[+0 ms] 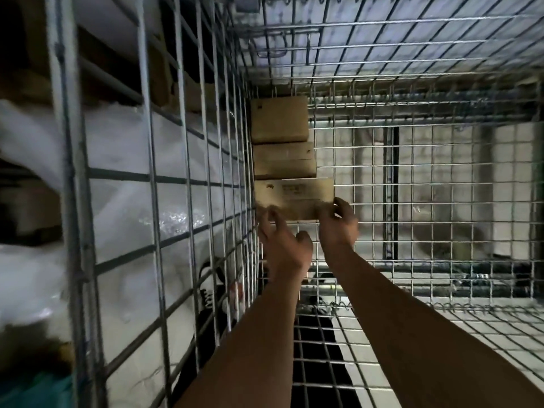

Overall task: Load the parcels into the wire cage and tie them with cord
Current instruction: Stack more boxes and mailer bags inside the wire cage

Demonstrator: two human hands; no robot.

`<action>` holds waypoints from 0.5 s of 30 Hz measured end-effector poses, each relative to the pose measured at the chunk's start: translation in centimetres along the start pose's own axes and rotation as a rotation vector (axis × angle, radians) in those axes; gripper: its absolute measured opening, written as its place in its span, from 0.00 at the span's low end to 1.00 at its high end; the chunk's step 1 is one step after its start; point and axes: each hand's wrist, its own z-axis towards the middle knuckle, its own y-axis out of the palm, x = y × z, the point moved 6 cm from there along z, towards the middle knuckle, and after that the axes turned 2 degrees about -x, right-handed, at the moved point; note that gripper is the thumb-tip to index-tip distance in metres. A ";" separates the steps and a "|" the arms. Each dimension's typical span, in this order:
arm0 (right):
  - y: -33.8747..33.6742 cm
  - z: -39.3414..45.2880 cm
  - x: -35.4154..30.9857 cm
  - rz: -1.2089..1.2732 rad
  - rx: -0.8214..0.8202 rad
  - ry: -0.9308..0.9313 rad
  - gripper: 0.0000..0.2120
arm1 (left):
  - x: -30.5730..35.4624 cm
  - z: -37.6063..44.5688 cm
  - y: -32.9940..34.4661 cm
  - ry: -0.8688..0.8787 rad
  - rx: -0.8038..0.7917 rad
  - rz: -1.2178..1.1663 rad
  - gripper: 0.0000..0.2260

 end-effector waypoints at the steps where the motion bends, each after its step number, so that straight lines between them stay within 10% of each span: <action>1: -0.1 -0.1 0.2 -0.011 -0.030 -0.002 0.20 | 0.1 0.1 -0.3 -0.013 -0.002 -0.021 0.35; 9: -3.3 -4.2 -6.4 -0.114 -0.207 0.088 0.33 | 6.2 -2.6 -5.0 -0.123 -0.166 -0.004 0.30; 15: -13.6 -15.8 -26.9 -0.319 -0.213 -0.317 0.31 | 24.5 -8.0 -22.6 0.209 -0.032 0.051 0.28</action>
